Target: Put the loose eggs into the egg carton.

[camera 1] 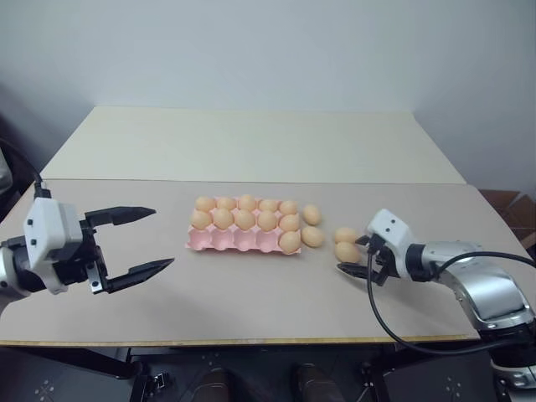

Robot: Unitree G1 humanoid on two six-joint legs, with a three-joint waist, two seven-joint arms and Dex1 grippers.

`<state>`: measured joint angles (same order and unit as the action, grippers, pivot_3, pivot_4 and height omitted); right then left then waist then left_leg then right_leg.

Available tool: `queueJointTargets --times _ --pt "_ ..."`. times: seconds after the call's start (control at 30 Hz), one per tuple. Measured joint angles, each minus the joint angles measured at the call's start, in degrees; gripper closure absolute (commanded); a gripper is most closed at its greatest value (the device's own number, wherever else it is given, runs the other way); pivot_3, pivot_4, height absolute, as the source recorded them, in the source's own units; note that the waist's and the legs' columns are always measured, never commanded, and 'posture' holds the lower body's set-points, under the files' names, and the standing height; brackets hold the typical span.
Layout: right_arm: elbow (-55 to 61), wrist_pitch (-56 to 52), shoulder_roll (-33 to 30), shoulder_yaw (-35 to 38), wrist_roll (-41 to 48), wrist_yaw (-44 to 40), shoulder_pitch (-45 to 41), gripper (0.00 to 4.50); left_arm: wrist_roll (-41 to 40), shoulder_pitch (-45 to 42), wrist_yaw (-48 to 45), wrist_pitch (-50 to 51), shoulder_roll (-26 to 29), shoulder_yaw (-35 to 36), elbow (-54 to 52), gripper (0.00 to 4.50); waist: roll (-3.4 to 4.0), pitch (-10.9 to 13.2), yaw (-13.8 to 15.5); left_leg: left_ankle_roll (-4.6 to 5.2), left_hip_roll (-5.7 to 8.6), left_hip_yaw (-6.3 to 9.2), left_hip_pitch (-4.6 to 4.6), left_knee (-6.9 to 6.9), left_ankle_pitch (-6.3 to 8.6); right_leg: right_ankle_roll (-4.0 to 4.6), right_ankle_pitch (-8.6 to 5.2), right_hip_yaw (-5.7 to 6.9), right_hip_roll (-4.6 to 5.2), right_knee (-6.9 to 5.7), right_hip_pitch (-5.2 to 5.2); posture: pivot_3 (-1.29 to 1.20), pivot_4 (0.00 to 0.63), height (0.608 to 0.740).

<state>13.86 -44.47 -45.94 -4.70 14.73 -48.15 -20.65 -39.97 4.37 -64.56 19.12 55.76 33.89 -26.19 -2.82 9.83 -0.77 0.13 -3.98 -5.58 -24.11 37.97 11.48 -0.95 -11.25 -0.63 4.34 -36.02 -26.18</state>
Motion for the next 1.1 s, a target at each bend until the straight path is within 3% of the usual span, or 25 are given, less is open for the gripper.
queueJointTargets --times 0.07,0.17,0.33,0.63,0.87,1.1 --pt "-0.61 -0.01 0.36 -0.58 0.0 0.02 0.0 0.0 0.35 0.0 -0.02 0.0 0.03 -0.03 0.02 0.02 0.0 0.0 -0.01 0.0 0.0 0.0 0.0 0.0 0.0 0.0 0.0 0.0 0.0 0.0 0.0 0.0 0.15 0.74" --pt "-1.39 -0.34 1.0 -1.22 0.01 0.42 -0.05 0.55 0.45 0.0 -0.1 0.0 0.03 -0.05 0.03 0.0 0.0 0.0 -0.03 0.0 0.0 0.0 0.0 0.0 0.0 0.0 0.0 0.0 0.0 0.0 0.0 0.0 0.15 0.74" --pt "-3.04 -1.14 2.2 -1.49 -0.2 1.23 -0.79 2.23 0.59 0.0 -0.13 0.0 0.03 -0.05 0.04 0.0 0.0 0.0 -0.01 0.0 0.0 0.0 0.0 0.0 0.0 0.0 0.0 0.0 -0.01 0.0 0.0 0.0 0.15 0.74" --pt "-1.68 -1.49 -0.02 -1.5 -0.48 0.44 0.12 2.23 0.77 0.23 -0.32 0.0 0.03 -0.04 0.09 0.0 0.0 0.0 0.01 0.0 0.0 0.0 0.0 0.0 0.0 0.0 0.0 0.0 0.0 0.0 0.0 0.0 0.15 0.74" --pt "5.68 -1.77 -4.21 -0.08 2.59 -3.73 1.41 2.23 1.53 0.58 -1.26 -0.06 0.03 0.12 1.36 0.0 0.0 0.0 -0.13 0.0 -0.02 0.0 0.02 0.0 0.0 -0.01 0.0 0.0 -0.01 0.0 0.0 0.0 0.15 0.74" --pt "10.53 -1.86 -3.67 0.3 6.05 -5.44 -3.95 2.23 1.74 1.8 -1.35 -0.1 -0.01 1.51 1.94 0.0 0.0 0.0 -0.13 -0.01 -0.03 0.0 0.01 0.0 0.01 0.0 -0.01 0.01 0.0 0.02 -0.02 0.0 0.15 0.74"
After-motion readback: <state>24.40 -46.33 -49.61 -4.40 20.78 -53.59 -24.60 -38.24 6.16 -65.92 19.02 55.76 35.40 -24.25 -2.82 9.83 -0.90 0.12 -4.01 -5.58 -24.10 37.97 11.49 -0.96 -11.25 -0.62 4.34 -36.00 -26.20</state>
